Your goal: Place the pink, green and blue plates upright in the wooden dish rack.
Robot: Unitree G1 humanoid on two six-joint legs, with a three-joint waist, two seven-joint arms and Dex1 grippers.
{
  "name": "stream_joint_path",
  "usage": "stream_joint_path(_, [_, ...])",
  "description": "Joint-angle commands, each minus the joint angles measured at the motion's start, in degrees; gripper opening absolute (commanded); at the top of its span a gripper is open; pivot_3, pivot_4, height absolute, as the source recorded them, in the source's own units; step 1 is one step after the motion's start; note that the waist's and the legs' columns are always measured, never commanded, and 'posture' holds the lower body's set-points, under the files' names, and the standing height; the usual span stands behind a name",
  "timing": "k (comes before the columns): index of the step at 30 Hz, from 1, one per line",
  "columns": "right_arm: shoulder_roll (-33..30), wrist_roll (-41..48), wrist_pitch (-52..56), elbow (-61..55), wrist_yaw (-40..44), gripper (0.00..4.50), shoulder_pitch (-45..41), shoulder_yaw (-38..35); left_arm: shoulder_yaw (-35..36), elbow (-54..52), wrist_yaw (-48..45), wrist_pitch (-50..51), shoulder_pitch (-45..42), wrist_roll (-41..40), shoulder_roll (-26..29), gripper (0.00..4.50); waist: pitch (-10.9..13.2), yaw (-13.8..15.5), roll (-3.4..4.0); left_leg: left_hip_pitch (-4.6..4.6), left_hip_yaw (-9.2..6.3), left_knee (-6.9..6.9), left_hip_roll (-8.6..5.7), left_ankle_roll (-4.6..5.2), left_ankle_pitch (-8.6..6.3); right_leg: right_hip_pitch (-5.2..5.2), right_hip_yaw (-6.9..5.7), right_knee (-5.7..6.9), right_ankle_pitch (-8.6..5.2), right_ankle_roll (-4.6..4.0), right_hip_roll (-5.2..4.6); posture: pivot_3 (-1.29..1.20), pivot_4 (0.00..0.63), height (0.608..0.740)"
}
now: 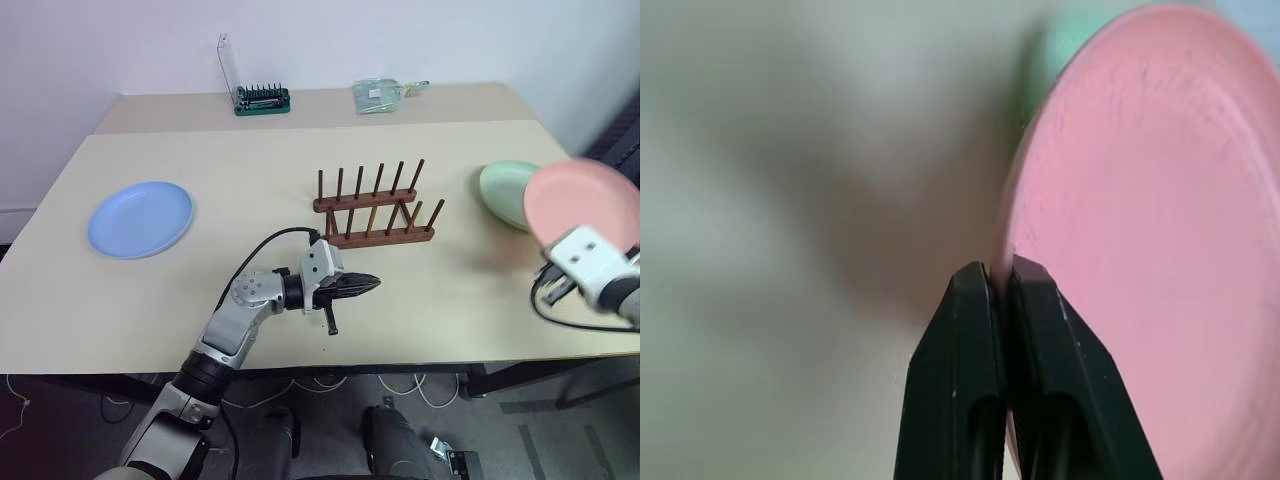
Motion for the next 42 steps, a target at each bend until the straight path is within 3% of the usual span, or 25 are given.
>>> stream_joint_path(1, [2.8,16.35,3.59,-6.05,2.24,0.06,-12.21,-3.98,1.61,-0.9,-0.17,-1.52,-0.34,-0.58,0.43,0.0,0.01,-0.06,0.01,0.02,0.0,-0.01,0.0,0.0,0.0,0.0,0.0,0.01,0.0,0.0,0.0,0.0,0.15,0.74])
stream_joint_path(6, [11.64,40.15,17.27,-2.96,1.81,0.06,-29.31,-1.93,2.76,-0.52,0.33,-1.75,-0.41,-0.68,1.06,0.0,0.11,0.55,-0.23,-0.06,-0.13,0.0,0.0,0.01,0.0,0.02,-0.04,-0.04,0.0,-0.02,0.02,0.0,0.15,0.74])
stream_joint_path(9, [14.37,45.96,21.14,0.61,0.73,0.06,-33.49,-1.26,3.19,-0.38,0.54,-1.77,-0.47,-0.68,1.21,0.0,0.11,1.12,-0.23,-0.13,-0.19,0.01,-0.06,0.03,-0.02,-0.01,-0.07,-0.09,0.01,-0.02,-0.04,0.0,0.15,0.74])
stream_joint_path(15, [16.42,48.46,23.08,15.13,3.97,0.06,-37.51,0.99,4.39,-2.75,2.05,-0.78,1.21,-0.82,2.0,0.0,0.1,1.5,-0.18,-0.13,-0.13,-0.01,-0.07,0.09,-0.05,-0.09,-0.07,-0.06,0.01,-0.03,-0.03,0.0,0.15,0.74])
stream_joint_path(23, [15.46,51.03,24.03,22.76,9.46,0.06,-40.09,1.12,4.94,-4.82,3.3,0.66,2.54,-0.94,2.46,0.0,0.1,1.14,-0.14,-0.13,-0.09,-0.02,-0.05,0.09,-0.05,-0.16,-0.06,0.02,0.02,-0.02,-0.02,0.0,0.15,0.74])
stream_joint_path(33, [15.85,50.38,24.05,28.33,10.85,0.06,-40.85,1.21,5.21,-6.05,4.0,1.4,2.92,-1.01,3.3,0.0,0.1,1.06,-0.14,-0.13,-0.08,-0.03,-0.06,0.09,-0.05,-0.17,-0.05,0.02,0.02,-0.02,-0.02,0.0,0.15,0.74])
stream_joint_path(42, [15.53,48.46,23.54,40.02,11.95,0.06,-41.17,0.77,5.24,-6.22,3.98,1.86,2.78,-1.07,3.47,0.0,0.1,0.37,-0.14,-0.14,-0.08,-0.03,-0.06,0.09,-0.05,-0.16,-0.05,0.03,0.02,-0.02,-0.02,0.0,0.15,0.74])
